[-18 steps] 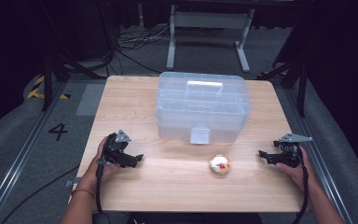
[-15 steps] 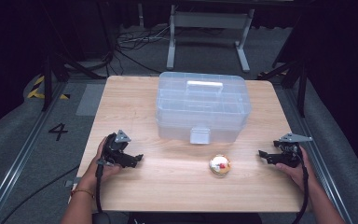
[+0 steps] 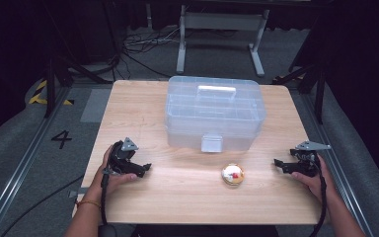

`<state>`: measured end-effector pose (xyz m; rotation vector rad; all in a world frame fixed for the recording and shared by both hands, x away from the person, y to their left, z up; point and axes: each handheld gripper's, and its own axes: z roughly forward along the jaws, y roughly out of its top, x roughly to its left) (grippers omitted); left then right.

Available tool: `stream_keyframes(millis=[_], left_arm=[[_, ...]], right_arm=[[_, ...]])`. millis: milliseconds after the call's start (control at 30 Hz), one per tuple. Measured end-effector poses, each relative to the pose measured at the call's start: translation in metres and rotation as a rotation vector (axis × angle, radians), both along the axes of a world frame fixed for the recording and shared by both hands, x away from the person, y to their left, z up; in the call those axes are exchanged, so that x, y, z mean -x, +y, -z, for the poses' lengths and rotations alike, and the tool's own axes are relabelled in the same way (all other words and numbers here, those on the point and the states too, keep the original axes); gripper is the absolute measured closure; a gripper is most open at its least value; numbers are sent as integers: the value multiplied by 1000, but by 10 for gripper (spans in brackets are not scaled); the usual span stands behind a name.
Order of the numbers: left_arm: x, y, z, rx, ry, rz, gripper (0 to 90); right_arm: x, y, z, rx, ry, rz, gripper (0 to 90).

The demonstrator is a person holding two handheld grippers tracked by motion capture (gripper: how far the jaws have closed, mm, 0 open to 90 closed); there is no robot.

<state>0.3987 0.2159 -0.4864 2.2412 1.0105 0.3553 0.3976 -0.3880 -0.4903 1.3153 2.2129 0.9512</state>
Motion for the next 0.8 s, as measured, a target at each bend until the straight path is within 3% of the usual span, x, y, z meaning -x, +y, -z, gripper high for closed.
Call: stream_keyframes(millis=[200,300,467,800], left_arm=[[0,0,0,0,0,0,2],[0,0,0,0,0,0,2],[0,0,0,0,0,0,2],[0,0,0,0,0,0,2]], right_arm=[[0,-4,-2,14,21,13,104],[1,-5,-4,11,26,-4,177],[4,-4,-7,19,27,-22,205],[9,2,-20,17,-12,-50,196]])
